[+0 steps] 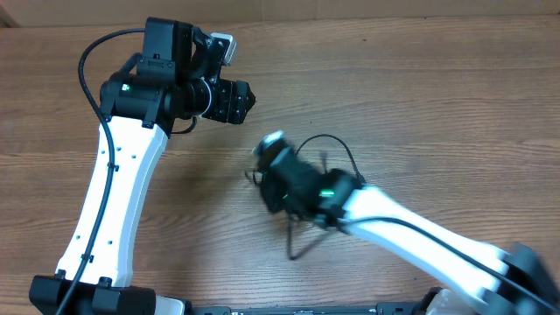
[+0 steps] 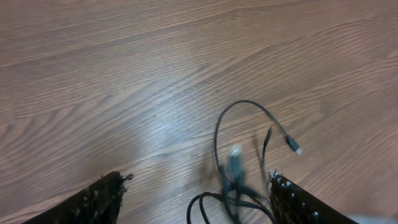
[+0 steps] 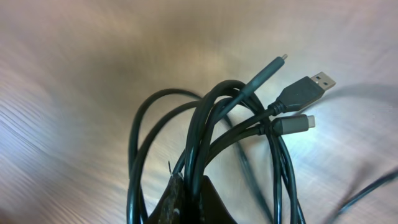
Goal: Untangle cables
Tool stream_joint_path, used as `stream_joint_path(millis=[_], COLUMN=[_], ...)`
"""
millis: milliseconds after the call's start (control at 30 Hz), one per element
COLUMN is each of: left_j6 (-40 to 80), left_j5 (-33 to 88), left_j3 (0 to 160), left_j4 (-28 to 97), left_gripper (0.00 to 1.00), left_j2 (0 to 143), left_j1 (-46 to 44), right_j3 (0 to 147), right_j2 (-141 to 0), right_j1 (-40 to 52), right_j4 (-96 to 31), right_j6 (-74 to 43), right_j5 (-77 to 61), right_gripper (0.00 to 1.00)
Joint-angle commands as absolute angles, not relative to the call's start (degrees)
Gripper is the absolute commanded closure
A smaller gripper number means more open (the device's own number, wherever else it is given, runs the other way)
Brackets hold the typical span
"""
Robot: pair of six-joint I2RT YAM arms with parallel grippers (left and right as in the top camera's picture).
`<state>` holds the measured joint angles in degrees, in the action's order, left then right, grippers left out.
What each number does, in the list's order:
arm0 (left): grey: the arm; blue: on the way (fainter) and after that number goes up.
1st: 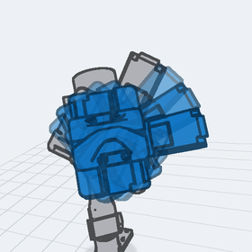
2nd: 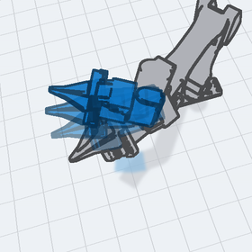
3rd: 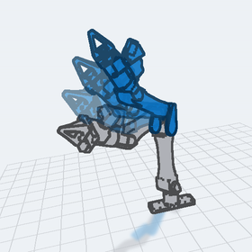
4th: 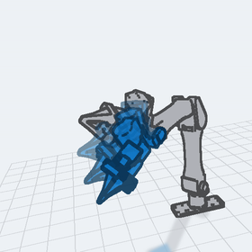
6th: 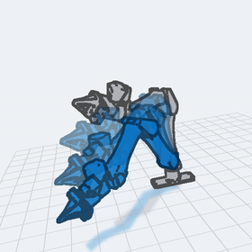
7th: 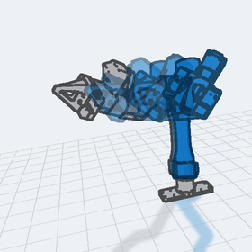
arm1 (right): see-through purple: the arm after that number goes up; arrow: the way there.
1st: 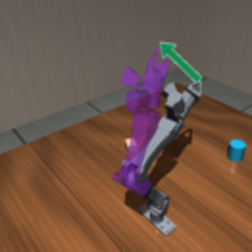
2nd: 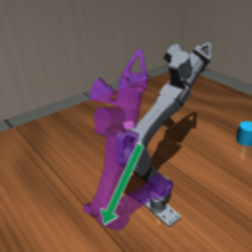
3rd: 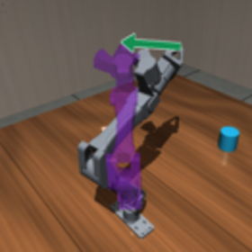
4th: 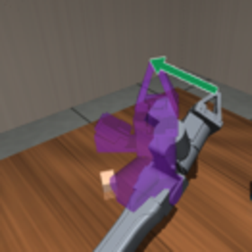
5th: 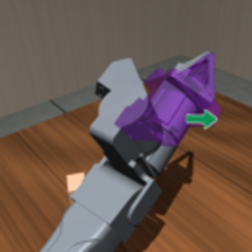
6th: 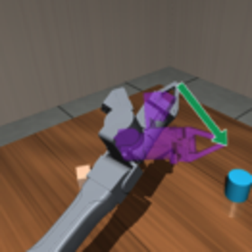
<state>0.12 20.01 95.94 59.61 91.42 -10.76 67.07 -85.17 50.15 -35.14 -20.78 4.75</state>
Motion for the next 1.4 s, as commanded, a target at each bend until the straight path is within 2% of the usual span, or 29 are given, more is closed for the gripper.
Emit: stream_joint_path(millis=[0, 133, 467, 533, 567, 633, 867, 1033, 1167, 1367], left_j6=[2.17, 4.6, 5.45, 6.5, 7.62, 8.86, 9.8, 13.82, 16.43, 19.55], left_j5=[25.43, 28.34, 41.3, 44.25, 45.63, 45.67, 44.18, 36.16, 34.33, 34.33], left_j3=[95.61, 95.61, 95.61, 95.61, 95.61, 95.61, 95.61, 95.61, 95.61, 95.61], left_j4=[59.88, 60.29, 60.25, 60.25, 60.36, 60.88, 63.51, 65.36, 67.33, 67.96], left_gripper=[0.25, 0.31, 0.32, 0.37, 0.43, 0.48, 0.54, 0.55, 0.56, 0.64], left_j2=[91.61, 91.61, 91.61, 91.61, 91.61, 91.61, 91.61, 91.61, 91.61, 91.61], left_j1=[-10.9, -10.9, -10.9, -10.9, -10.94, -11.33, -17.02, -21.5, -22.2, -22.11], right_j3=[68.45, 68.45, 68.45, 68.45, 68.45, 68.45, 68.45, 68.45, 68.45, 68.45], right_j2=[-77.69, -72.16, -70.0, -70.11, -70.22, -70.32, -71.2, -71.37, -71.37, -71.37], right_j1=[47.33, 43.99, 42.76, 42.72, 42.72, 42.72, 42.72, 42.68, 42.68, 42.65], right_j4=[-33.87, -33.23, -33.5, -33.56, -33.52, -33.5, -32.45, -31.57, -31.57, -31.2], right_j6=[-20.8, -20.53, -18.92, -17.98, -17.54, -17.56, -17.56, -17.58, -17.61, -18.04], right_j5=[5.96, 5.96, 5.87, 5.98, 6.04, 6.31, 7.44, 8.45, 10.7, 12.86], right_gripper=[0.96, 0.96, 0.96, 0.96, 0.96, 0.97, 0.96, 0.96, 0.96, 0.96])
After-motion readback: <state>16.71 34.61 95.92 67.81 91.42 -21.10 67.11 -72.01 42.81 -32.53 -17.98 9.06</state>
